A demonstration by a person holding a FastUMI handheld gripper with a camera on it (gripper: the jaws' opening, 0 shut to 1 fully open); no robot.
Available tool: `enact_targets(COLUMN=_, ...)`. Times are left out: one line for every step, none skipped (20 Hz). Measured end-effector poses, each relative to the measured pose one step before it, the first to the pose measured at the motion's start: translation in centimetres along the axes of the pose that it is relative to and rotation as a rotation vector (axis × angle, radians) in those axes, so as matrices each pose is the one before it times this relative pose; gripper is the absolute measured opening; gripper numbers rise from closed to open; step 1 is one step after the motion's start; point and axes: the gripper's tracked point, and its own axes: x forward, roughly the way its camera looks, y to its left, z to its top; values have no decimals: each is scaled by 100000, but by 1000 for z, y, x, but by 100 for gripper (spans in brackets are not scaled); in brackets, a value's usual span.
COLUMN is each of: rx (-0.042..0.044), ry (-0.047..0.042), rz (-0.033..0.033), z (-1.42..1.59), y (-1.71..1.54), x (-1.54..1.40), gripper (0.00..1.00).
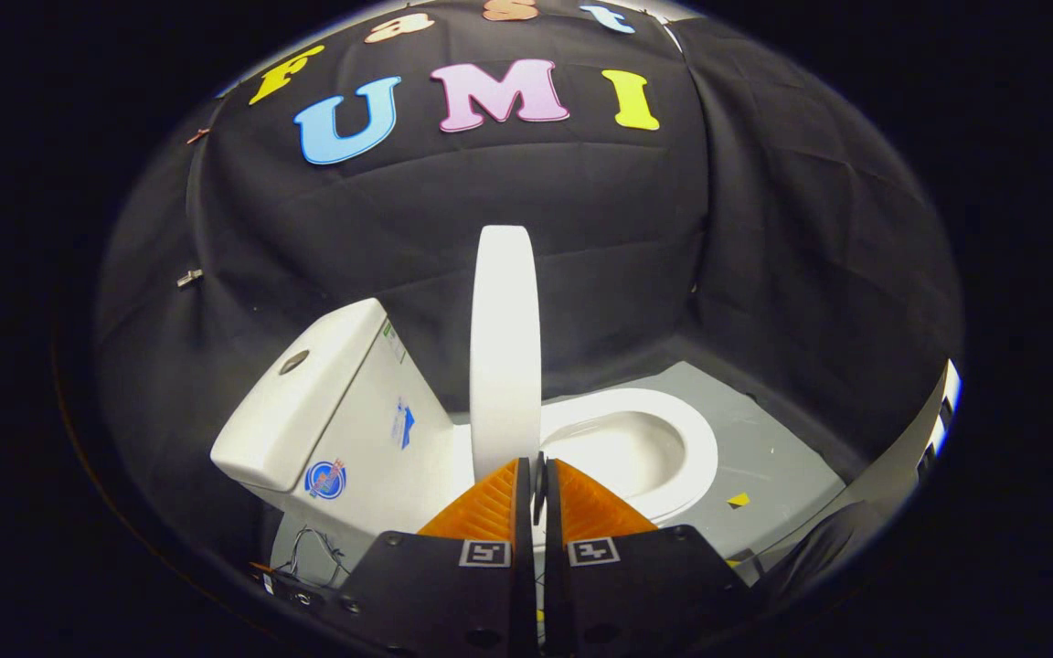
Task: Open the toilet lid.
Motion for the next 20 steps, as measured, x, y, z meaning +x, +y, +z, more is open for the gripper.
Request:
enact_targets(rx=-1932, ry=-787, rz=559, z=-60, y=873, x=-100, gripper=8)
enact_targets(rx=-1743, ry=-934, rz=422, z=-19, y=853, x=-67, gripper=8)
enact_targets(rx=-1659, ry=-710, rz=409, z=7, y=815, x=-169, gripper=8)
enact_targets(rx=-578, ry=-759, rz=593, z=23, y=735, x=-38, gripper=8)
enact_targets(rx=425, ry=-772, rz=773, z=-32, y=749, x=-97, gripper=8)
enact_targets(rx=404, ry=-483, rz=1033, z=-1, y=804, x=-52, gripper=9)
enact_targets(rx=-259, ry=-637, rz=761, z=-103, y=783, x=-7, gripper=10)
enact_targets(rx=-1571, ry=-460, rz=651, z=-82, y=714, x=14, gripper=10)
enact_targets(rx=-2303, ry=-405, rz=572, z=-101, y=751, x=33, gripper=11)
enact_targets(rx=-2207, ry=-332, rz=626, z=-174, y=955, x=51, gripper=12)
enact_targets(rx=-2239, ry=-265, rz=823, z=52, y=908, x=-104, gripper=13)
enact_targets(rx=-1744, ry=-458, rz=559, z=-68, y=729, x=50, gripper=13)
enact_targets(rx=-1245, ry=-483, rz=558, z=-99, y=577, x=-34, gripper=13)
enact_targets(rx=-1377, ry=-311, rz=432, z=-128, y=602, x=84, gripper=13)
enact_targets(rx=-1443, ry=-97, rz=315, z=-184, y=746, x=6, gripper=13)
enact_targets(rx=-1638, ry=-29, rz=323, z=-82, y=600, x=-4, gripper=13)
enact_targets(rx=-1399, ry=-1, rz=306, z=-94, y=671, x=-114, gripper=13)
enact_targets(rx=-1597, ry=74, rz=206, z=-142, y=595, x=-40, gripper=13)
enact_targets(rx=-1545, ry=-112, rz=-368, z=-73, y=413, x=-29, gripper=13)
enact_targets(rx=-1283, ry=-267, rz=-377, z=-32, y=295, x=-156, gripper=13)
